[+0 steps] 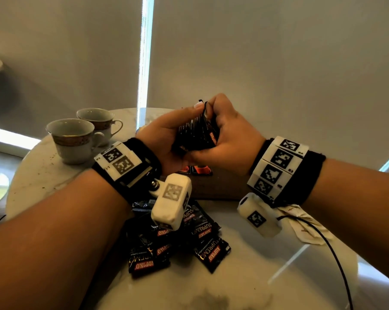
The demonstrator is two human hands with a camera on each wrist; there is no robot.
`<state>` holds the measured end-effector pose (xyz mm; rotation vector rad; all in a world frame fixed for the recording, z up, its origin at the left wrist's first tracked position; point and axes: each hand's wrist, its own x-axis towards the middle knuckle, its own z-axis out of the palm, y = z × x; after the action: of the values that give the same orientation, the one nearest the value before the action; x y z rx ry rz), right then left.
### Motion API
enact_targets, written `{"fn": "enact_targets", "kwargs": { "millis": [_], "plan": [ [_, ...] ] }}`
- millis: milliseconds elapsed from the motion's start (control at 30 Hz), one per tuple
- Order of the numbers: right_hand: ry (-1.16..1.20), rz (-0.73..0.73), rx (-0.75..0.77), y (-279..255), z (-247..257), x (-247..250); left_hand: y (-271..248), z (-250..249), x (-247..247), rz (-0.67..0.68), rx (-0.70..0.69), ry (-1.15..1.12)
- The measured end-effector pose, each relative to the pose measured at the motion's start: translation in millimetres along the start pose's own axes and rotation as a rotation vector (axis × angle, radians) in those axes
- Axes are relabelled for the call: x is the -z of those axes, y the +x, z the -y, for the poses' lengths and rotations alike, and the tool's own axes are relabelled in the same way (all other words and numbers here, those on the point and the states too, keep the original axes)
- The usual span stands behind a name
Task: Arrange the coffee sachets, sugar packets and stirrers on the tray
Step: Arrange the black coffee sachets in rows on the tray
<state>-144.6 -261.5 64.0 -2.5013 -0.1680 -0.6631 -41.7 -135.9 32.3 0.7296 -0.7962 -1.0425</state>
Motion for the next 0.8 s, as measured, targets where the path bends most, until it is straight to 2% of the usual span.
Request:
{"fn": "enact_targets", "kwargs": {
  "millis": [167,300,400,500,600,800],
  "plan": [
    [-0.015,0.101,-0.017,2,0,2,0,-4,2,-0.016,-0.009,-0.002],
    [0.031,0.089,-0.067,3,5,10,-2,-12,9,-0.142,-0.081,-0.028],
    [0.102,0.020,-0.085,8,3,11,-5,-20,16,-0.216,-0.074,-0.046],
    [-0.045,-0.031,-0.037,14,0,9,-6,-26,18,-0.226,-0.045,-0.038],
    [-0.066,-0.082,-0.009,21,-4,9,-7,-30,20,-0.229,-0.026,-0.048],
    [-0.119,0.003,0.028,26,-6,13,-5,-27,22,-0.273,-0.036,-0.085]
  ]
}}
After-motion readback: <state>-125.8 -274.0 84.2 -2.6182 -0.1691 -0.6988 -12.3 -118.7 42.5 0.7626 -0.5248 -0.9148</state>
